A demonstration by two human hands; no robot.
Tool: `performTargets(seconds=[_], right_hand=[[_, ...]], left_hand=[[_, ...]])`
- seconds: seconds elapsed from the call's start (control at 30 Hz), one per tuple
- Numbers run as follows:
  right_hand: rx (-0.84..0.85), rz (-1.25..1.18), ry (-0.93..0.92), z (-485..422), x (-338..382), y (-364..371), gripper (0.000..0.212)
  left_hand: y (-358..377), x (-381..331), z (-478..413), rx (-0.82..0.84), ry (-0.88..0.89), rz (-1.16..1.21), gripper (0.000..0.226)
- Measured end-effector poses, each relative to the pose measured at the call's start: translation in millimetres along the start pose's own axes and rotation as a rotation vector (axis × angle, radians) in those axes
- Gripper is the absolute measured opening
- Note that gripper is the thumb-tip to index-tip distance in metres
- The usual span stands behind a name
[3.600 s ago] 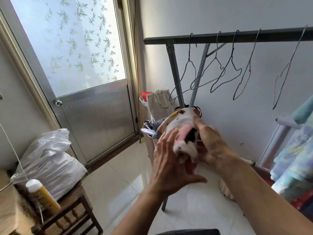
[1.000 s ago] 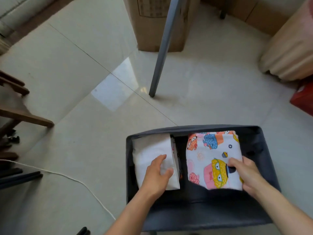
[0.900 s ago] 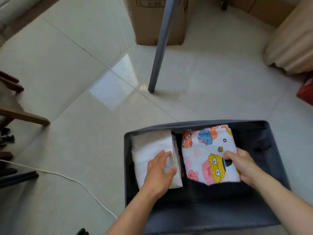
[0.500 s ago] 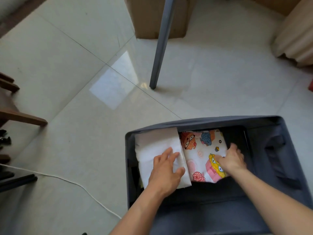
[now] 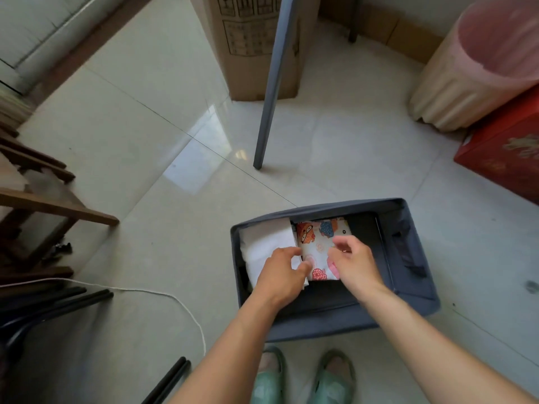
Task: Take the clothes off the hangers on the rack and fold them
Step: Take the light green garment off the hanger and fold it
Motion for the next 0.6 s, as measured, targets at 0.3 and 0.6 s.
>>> performTargets(seconds=[0.3, 0.6], right_hand=[[-0.119, -0.317, -0.183, 146.2, 131.4, -87.8, 0.02], [-0.236, -0.379, -0.384, 295.7, 242.9, -201.1, 0.016]], left_hand=[[-46.8, -123.3, 136.2, -0.037, 0.097, 0.289, 0.037], [-95.0, -260.2, 279.7, 0.046, 0.348, 0.39, 0.029]])
Point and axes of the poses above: each hand's wrist, its own z-axis away from the middle knuckle, its own y-axis out of the palm, x = y × z, the point moved 2 cm from there along -z, towards the middle knuckle, and after that the axes turned 9 degrees about z, right-handed, at the moved point
